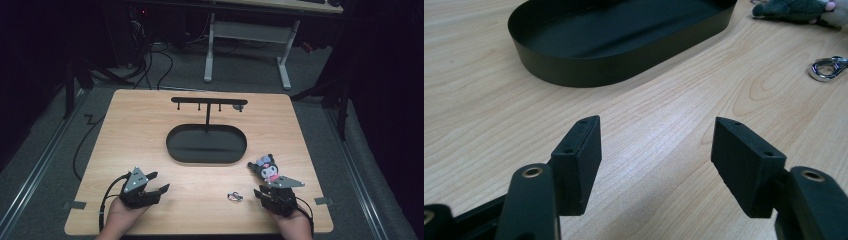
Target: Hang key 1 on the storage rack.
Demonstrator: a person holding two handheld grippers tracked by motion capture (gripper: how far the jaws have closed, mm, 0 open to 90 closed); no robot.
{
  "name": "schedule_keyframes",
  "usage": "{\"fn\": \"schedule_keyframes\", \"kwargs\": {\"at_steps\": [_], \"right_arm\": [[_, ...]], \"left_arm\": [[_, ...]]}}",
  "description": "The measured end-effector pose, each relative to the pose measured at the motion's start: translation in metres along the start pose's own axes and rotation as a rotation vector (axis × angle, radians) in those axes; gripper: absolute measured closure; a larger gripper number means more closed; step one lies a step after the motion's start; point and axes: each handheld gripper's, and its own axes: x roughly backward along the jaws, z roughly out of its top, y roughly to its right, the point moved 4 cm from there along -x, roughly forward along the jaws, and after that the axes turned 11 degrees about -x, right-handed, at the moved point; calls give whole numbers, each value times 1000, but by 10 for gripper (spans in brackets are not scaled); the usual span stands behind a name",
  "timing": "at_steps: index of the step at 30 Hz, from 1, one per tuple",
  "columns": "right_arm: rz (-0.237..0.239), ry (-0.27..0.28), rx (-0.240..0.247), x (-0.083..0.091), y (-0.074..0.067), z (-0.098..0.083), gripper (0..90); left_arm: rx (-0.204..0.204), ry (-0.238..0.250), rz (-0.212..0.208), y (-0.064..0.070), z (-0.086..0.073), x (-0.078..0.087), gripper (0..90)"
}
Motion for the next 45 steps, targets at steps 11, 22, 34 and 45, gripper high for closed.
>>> {"fn": "schedule_keyframes", "kwargs": {"at_steps": [11, 22, 34, 45], "right_arm": [[-18, -173, 97, 0, -7, 12, 660], [-37, -298, 172, 2, -13, 19, 610], [-74, -356, 170, 25, -2, 35, 466], [-80, -407, 54, 34, 21, 50, 264]], "left_arm": [[-3, -11, -7, 1, -1, -2, 372], [-7, -12, -12, 1, -2, -1, 372], [-10, -18, -17, 1, -2, -1, 371], [-8, -19, -21, 1, -2, -1, 371]]}}
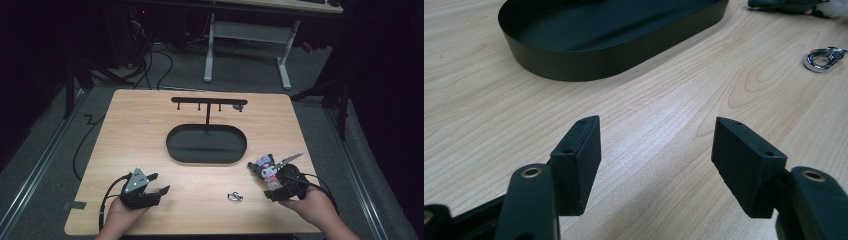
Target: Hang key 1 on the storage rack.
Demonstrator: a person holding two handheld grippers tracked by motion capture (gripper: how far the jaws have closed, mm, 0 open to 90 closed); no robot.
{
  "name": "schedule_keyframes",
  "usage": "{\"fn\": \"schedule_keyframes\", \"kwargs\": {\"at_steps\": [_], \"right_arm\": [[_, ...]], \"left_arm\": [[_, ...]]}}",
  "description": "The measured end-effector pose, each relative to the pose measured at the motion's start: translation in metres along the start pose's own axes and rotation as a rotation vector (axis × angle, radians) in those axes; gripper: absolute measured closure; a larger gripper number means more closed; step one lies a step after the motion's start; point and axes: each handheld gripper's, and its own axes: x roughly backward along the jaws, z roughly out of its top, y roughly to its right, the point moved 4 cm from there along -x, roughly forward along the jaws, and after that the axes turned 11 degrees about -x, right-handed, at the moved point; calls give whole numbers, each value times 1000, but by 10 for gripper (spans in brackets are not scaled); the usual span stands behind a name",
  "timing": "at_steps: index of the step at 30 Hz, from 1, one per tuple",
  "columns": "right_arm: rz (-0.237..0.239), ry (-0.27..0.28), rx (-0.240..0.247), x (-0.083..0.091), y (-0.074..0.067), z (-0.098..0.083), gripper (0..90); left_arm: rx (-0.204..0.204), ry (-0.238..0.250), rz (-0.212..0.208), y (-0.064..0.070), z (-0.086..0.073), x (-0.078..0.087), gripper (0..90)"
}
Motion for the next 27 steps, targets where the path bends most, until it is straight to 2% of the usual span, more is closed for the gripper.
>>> {"fn": "schedule_keyframes", "kwargs": {"at_steps": [2, 5, 11, 15, 24, 27], "right_arm": [[-17, -2, -14, 1, 7, 2, 239], [-44, -1, -10, 2, 14, 4, 230], [-58, -19, -26, 1, 25, 8, 221], [-46, -31, -41, -1, 27, 9, 221], [-56, -57, -23, -6, 25, 14, 222], [-58, -71, -28, -15, 25, 15, 226]], "left_arm": [[-1, 0, 0, 0, 0, -1, 371], [-3, -3, -4, 0, 0, -1, 371], [-3, -2, -3, 0, 0, 0, 371], [-4, -3, -3, 0, 0, -1, 371], [-6, -3, -6, 0, 0, -1, 371], [-7, -4, -8, 0, 0, -1, 370]]}}
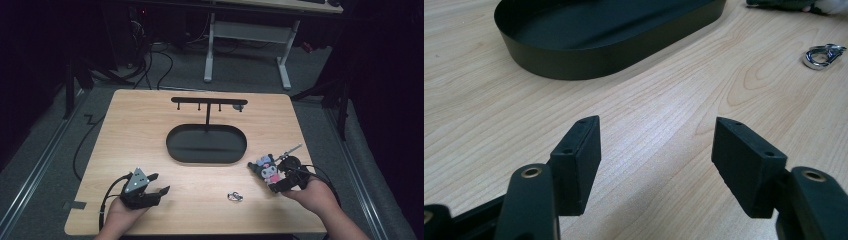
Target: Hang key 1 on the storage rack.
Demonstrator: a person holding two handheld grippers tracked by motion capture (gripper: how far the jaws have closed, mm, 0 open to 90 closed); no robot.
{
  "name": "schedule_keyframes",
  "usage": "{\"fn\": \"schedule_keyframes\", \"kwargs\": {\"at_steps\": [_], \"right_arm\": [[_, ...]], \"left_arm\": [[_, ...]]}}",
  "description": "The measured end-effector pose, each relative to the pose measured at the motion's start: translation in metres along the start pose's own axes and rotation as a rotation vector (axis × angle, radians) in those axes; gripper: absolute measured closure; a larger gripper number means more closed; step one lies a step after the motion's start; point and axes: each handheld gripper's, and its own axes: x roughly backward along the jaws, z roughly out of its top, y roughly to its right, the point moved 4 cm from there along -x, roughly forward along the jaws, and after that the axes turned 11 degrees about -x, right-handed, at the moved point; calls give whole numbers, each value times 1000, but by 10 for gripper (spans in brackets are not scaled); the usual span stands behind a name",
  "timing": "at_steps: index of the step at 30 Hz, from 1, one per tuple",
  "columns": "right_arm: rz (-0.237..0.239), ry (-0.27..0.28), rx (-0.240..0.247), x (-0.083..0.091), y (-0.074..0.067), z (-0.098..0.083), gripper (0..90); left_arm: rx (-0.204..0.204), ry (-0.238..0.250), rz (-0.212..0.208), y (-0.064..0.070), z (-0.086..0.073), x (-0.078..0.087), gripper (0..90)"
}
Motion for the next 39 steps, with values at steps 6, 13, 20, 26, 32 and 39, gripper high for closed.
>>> {"fn": "schedule_keyframes", "kwargs": {"at_steps": [6, 13, 20, 26, 32, 39], "right_arm": [[12, -39, -31, -16, 3, 0, 239], [12, -56, -50, -24, 5, 2, 249], [7, -71, -63, -38, 5, 1, 297], [0, -65, -69, -39, 5, 3, 376], [-13, -48, -61, -39, 5, 3, 471], [-27, -38, -9, -28, 3, 2, 493]], "left_arm": [[0, -1, 0, 0, 0, 0, 370], [0, -5, -2, 0, -1, 0, 369], [0, -6, -2, -1, -1, -1, 369], [-2, -8, -3, -1, -1, -1, 369], [-1, -7, -1, -1, -1, -1, 369], [-5, -9, -4, 0, -1, -1, 369]]}}
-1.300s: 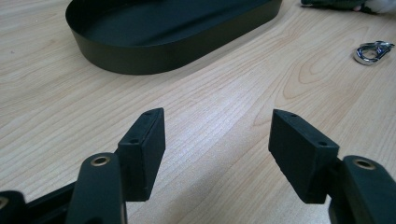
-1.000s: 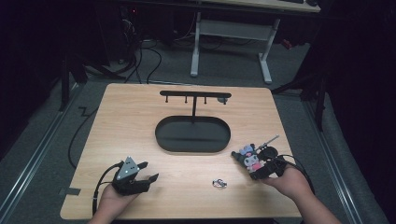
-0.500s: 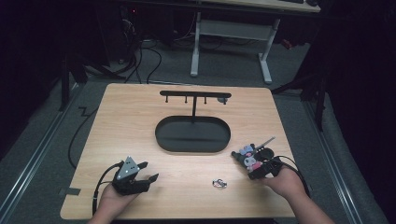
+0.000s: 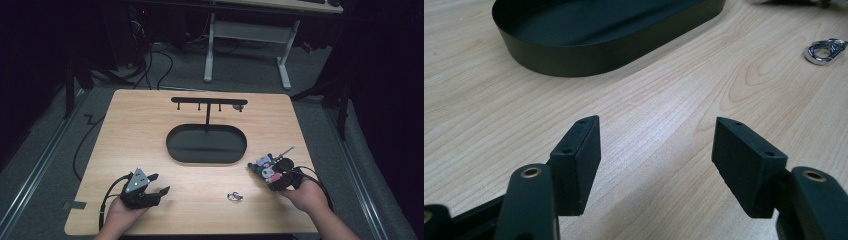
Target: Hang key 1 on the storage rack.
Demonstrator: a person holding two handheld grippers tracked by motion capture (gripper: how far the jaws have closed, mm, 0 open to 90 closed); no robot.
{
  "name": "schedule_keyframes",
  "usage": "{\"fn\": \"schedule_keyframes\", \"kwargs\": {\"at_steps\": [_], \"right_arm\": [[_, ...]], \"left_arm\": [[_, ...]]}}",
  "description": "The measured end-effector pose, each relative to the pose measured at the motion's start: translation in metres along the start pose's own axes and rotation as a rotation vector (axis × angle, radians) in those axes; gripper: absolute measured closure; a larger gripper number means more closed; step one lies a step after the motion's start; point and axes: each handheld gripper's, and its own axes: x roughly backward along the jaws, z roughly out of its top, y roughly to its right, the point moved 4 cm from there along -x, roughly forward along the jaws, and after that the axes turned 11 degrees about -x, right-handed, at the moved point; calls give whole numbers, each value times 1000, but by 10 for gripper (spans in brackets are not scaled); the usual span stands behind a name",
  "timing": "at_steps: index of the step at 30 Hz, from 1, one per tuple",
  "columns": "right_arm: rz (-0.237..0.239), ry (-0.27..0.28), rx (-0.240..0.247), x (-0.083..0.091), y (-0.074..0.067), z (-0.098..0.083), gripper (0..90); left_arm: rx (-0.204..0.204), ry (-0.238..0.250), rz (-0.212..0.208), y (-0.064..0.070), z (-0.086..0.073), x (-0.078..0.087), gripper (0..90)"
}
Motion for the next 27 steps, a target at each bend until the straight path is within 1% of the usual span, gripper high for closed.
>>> {"fn": "schedule_keyframes", "kwargs": {"at_steps": [2, 3, 7, 8, 9, 13, 15, 17, 20, 25, 26, 27], "right_arm": [[-4, 3, -2, 2, 0, 0, 493], [12, 8, -6, 8, 1, 0, 493], [29, 18, -13, 15, 1, 0, 493], [28, 19, -8, 17, 1, 0, 493], [39, 25, -12, 23, 1, 1, 493], [43, 31, -9, 29, 1, 1, 492], [46, 31, -6, 36, -1, 2, 492], [55, 34, -10, 36, -2, 2, 493], [65, 34, -2, 41, -5, 4, 492], [70, 35, -1, 44, -8, 6, 492], [78, 40, -1, 44, -8, 7, 492], [73, 39, 1, 45, -9, 8, 492]], "left_arm": [[-1, 0, 0, 0, 0, 0, 369], [-1, 0, 1, 0, 0, 0, 369], [0, 2, 2, 0, 0, 0, 369], [1, 3, 2, 0, 0, 0, 369], [0, 2, 2, 0, 0, 0, 369], [-1, 2, 4, 0, 0, 0, 369], [-4, 3, 7, 0, 0, 1, 368], [-5, 5, 9, -1, 0, 1, 368], [-2, 11, 11, -1, 1, 1, 366], [-2, 11, 15, -1, 1, 2, 365], [-2, 10, 15, -2, 1, 2, 364], [-2, 11, 16, -1, 1, 2, 364]]}}
